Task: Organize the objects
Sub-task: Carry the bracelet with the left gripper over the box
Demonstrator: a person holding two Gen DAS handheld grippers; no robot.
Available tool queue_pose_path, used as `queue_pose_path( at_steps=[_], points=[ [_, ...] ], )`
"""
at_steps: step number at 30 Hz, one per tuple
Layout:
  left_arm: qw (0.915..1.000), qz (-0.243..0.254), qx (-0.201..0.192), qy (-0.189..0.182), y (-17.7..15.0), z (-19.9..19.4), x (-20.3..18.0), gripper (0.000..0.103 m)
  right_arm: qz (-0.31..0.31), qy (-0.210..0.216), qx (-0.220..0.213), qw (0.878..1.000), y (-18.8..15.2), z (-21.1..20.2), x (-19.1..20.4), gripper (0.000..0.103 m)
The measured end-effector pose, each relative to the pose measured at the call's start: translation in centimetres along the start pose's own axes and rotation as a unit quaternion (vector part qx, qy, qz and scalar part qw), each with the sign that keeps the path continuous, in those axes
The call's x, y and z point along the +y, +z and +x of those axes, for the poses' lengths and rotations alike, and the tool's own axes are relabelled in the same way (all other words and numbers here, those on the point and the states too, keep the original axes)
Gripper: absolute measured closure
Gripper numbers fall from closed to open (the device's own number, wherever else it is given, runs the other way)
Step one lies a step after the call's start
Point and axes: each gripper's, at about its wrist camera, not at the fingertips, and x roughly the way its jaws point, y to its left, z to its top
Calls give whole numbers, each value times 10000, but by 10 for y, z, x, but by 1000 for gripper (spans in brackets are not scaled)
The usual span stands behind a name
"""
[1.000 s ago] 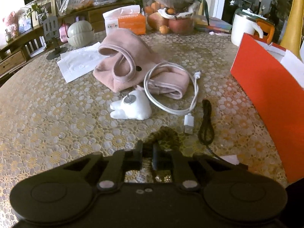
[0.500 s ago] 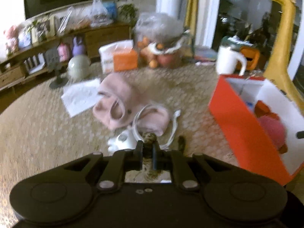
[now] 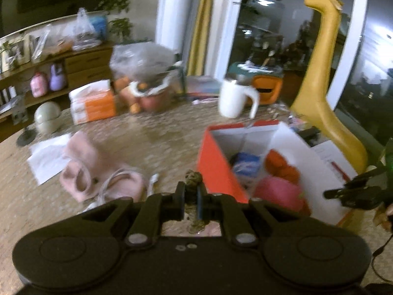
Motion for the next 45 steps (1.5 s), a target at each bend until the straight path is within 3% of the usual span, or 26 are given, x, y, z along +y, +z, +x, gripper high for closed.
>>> queue_pose_path(
  at_steps=[13, 27, 45],
  points=[
    [9988, 276, -25, -403, 37, 44, -74, 96, -19, -15, 25, 10000, 1, 0, 2, 98],
    [9950, 563, 365, -741, 46, 114, -140, 96, 126, 147, 54, 9998, 0, 0, -2, 98],
    [9904, 820, 1094, -221, 37, 192, -163, 96, 90, 310, 61, 9995, -1, 1, -7, 98]
  ],
)
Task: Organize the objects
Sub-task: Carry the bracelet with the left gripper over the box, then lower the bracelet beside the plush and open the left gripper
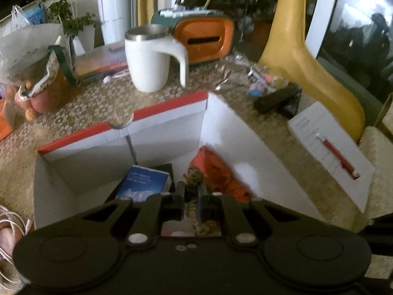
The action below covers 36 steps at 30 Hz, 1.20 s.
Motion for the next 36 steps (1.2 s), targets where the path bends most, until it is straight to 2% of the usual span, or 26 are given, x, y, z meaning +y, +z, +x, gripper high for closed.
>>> queue_pose_path(
  at_steps=[7, 16, 24, 29, 36],
  points=[
    [9987, 108, 380, 334, 3, 19, 2, 95, -16, 13, 10, 10000, 0, 1, 0, 98],
    [9964, 188, 683, 456, 0, 32, 6, 89, -16, 6, 10, 10000, 0, 1, 0, 98],
    [9976, 14, 627, 306, 0, 23, 12, 80, 18, 26, 18, 10000, 1, 2, 0, 98],
    [9982, -7, 508, 314, -1, 12, 13, 67, 49, 33, 19, 10000, 2, 1, 0, 98],
    [9993, -65, 260, 254, -1, -11, 19, 63, 61, 1, 24, 10000, 1, 1, -2, 98]
  ],
)
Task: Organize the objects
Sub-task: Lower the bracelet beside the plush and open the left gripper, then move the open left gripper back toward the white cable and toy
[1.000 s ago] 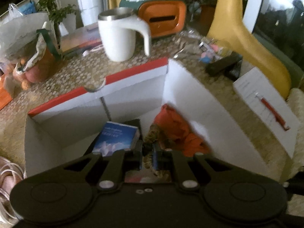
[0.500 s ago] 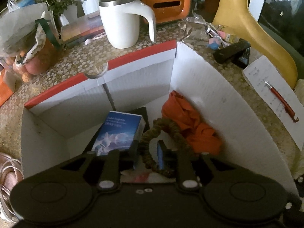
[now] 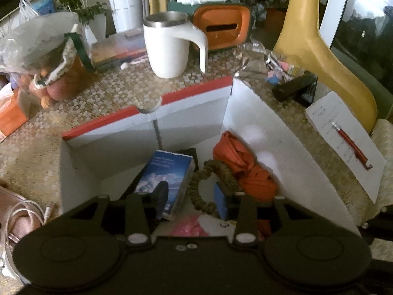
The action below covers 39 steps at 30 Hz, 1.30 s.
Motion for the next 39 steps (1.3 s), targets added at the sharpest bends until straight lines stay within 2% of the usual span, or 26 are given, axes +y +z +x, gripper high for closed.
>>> queue_pose_path(
  at_steps=[16, 24, 39],
  points=[
    [9988, -203, -448, 60, -23, -68, 43, 57, -95, -94, 18, 9999, 0, 0, 4, 98],
    [9969, -429, -638, 186, -43, -96, 74, 48, 5, -67, -16, 10000, 5, 1, -8, 98],
    [9863, -1047, -968, 823, -85, -139, 152, 25, 28, -160, 11, 9999, 9, 3, -10, 98]
  ],
)
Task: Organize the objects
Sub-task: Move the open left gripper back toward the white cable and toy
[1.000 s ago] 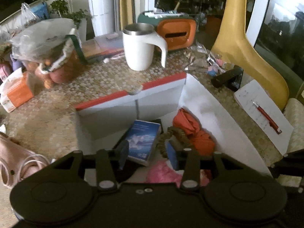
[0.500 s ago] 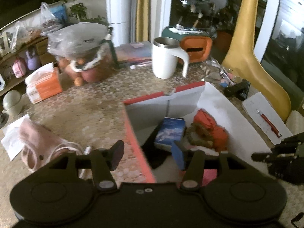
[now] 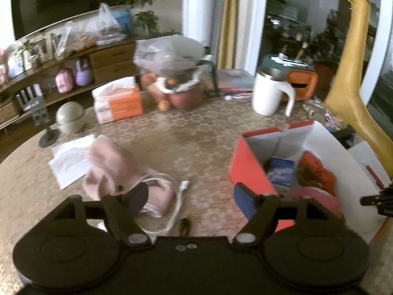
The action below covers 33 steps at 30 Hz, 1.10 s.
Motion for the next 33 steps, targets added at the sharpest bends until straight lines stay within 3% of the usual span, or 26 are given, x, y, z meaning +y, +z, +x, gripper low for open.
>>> queue_pose_path(
  at_steps=[7, 19, 33],
  points=[
    [9992, -193, -152, 319, -8, -1, 30, 2, -22, -38, 20, 10000, 0, 1, -1, 98],
    [9979, -377, 14, 533, -31, 33, 65, 1, -70, -114, 80, 9999, 2, 0, 4, 98],
    [9947, -678, 465, 613, -78, 82, 70, 1, -113, -121, 106, 9998, 2, 0, 5, 98]
  ],
)
